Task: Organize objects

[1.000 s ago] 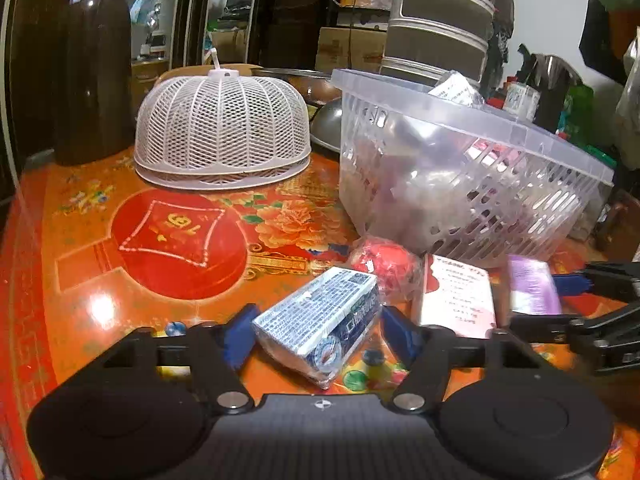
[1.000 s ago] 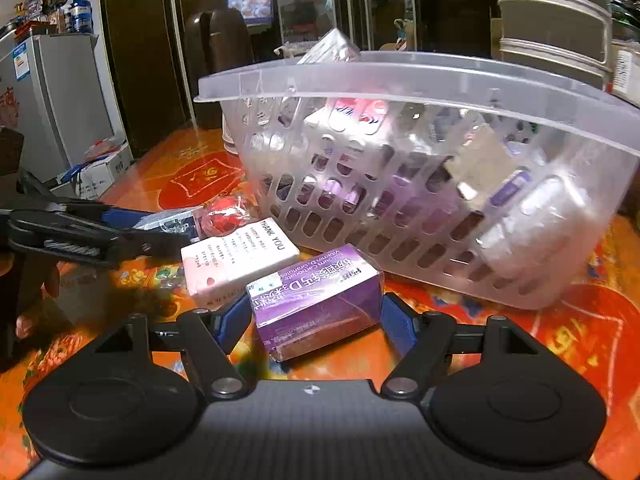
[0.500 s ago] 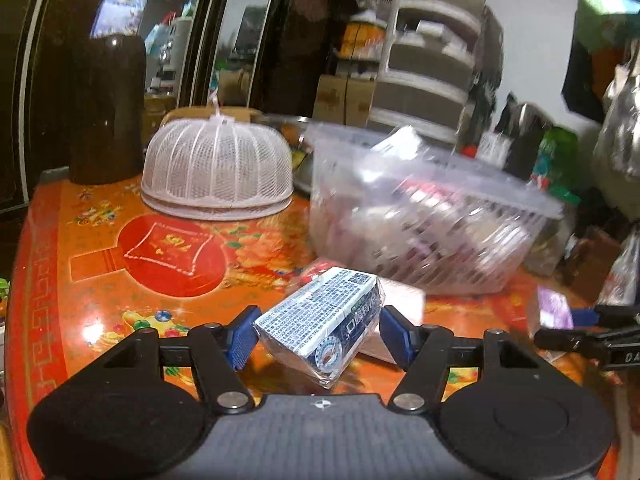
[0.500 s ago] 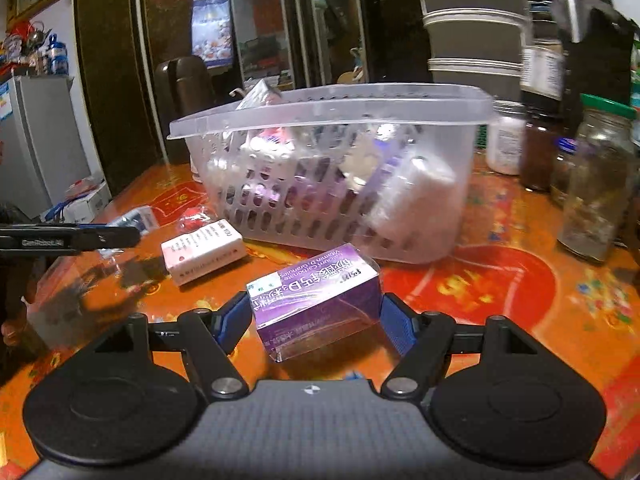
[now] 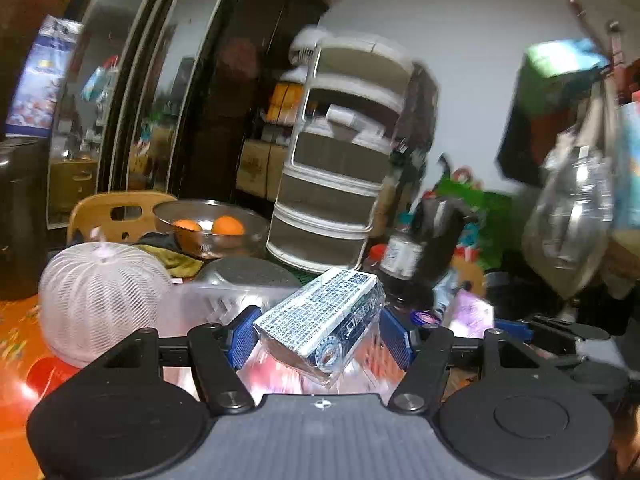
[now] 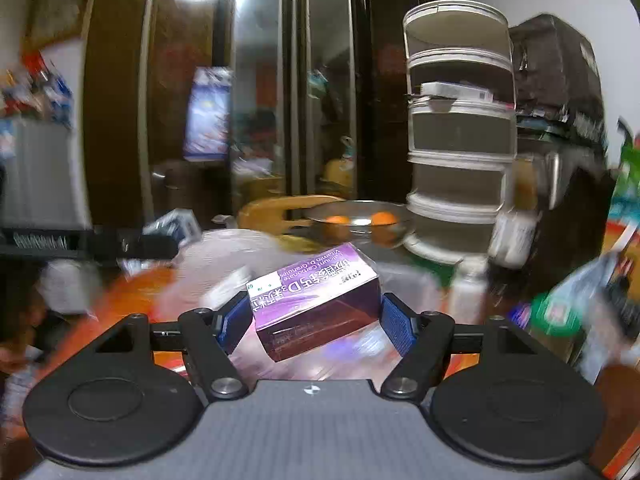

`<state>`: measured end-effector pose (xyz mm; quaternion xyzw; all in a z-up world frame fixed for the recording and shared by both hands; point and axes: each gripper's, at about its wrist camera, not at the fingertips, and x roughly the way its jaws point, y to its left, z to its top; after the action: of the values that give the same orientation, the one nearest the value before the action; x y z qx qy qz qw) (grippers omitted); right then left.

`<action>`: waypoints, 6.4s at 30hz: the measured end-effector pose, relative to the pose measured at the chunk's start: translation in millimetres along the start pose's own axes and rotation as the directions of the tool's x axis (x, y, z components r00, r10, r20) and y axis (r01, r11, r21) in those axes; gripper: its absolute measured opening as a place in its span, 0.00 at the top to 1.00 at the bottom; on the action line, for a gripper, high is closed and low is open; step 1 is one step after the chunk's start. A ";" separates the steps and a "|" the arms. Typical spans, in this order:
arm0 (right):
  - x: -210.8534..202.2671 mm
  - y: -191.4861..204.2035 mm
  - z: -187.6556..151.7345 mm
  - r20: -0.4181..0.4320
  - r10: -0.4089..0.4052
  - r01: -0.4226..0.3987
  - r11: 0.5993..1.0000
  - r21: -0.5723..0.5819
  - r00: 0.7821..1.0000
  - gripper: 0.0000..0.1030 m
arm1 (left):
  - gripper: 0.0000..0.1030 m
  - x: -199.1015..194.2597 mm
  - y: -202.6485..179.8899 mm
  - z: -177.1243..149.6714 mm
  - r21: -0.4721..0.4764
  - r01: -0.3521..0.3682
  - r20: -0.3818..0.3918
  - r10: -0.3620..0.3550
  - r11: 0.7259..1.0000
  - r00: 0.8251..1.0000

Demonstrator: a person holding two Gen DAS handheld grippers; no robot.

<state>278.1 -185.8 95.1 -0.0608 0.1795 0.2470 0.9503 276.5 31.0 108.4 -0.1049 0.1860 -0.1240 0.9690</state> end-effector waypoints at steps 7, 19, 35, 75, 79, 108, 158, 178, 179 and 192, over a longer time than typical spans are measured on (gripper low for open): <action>68.8 -15.0 -8.1 -0.162 -0.014 0.013 1.000 -0.003 0.987 0.29 | 0.33 94.7 -16.5 11.3 0.037 -0.105 -0.174 0.110 0.994 0.979; -26.4 -12.0 -51.0 0.048 0.038 -0.046 0.984 0.174 0.998 0.00 | 0.06 -15.2 5.2 -46.8 0.054 -0.055 -0.030 0.056 0.997 0.998; 72.4 119.8 -116.9 -0.264 0.168 -0.177 0.984 -0.012 0.950 0.00 | 0.23 14.7 98.5 -119.2 -0.020 -0.220 -0.181 0.213 0.975 0.960; -51.0 26.6 -109.5 -0.020 0.121 -0.118 0.987 0.108 0.992 0.25 | 0.48 -42.7 13.1 -105.7 0.130 -0.076 -0.039 0.082 0.989 0.996; -44.2 16.4 -36.5 0.066 0.043 -0.045 0.999 0.030 0.997 0.25 | 0.47 -42.4 -7.2 -32.9 0.099 -0.035 0.039 0.031 0.994 0.999; -30.7 3.4 -55.4 0.010 -0.140 0.140 0.989 0.041 0.990 0.00 | 0.00 -13.4 -5.1 -58.2 0.048 -0.076 0.002 0.076 0.996 0.997; -23.5 3.8 -63.5 -0.077 -0.132 0.140 0.984 0.114 0.988 0.00 | 0.00 -15.4 -24.3 -86.7 0.142 -0.250 -0.004 0.253 0.958 0.967; -24.5 3.4 -65.5 -0.075 -0.132 0.140 0.983 0.115 0.988 0.00 | 0.00 -12.3 -24.8 -89.0 0.141 -0.258 -0.017 0.263 0.956 0.965; -24.1 3.5 -65.5 -0.076 -0.131 0.140 0.984 0.114 0.988 0.00 | 0.00 -12.3 -24.6 -89.2 0.139 -0.258 -0.017 0.263 0.956 0.965; -23.9 4.3 -65.7 -0.077 -0.128 0.137 0.984 0.114 0.989 0.00 | 0.00 -12.1 -23.7 -90.1 0.137 -0.254 -0.023 0.260 0.957 0.965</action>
<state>236.1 -206.2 42.8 -0.0244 0.2225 0.1697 0.9597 226.0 -2.2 36.5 -0.0126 0.2092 -0.0112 0.9777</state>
